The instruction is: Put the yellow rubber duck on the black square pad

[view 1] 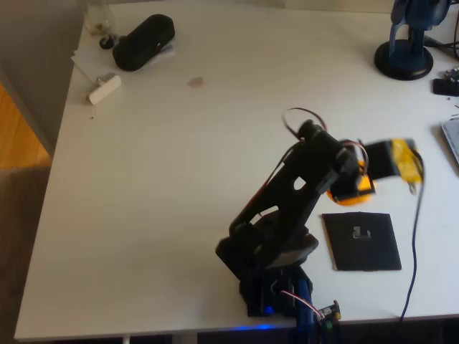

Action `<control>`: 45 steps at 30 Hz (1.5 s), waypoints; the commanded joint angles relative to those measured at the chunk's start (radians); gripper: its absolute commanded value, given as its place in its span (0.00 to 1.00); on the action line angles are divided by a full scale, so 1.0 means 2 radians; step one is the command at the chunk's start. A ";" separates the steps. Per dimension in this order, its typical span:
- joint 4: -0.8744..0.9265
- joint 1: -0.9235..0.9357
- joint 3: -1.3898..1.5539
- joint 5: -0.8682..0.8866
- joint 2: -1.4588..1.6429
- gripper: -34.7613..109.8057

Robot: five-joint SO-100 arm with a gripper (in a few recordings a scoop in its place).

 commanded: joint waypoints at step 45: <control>-0.183 0.169 0.137 -0.006 -0.219 0.32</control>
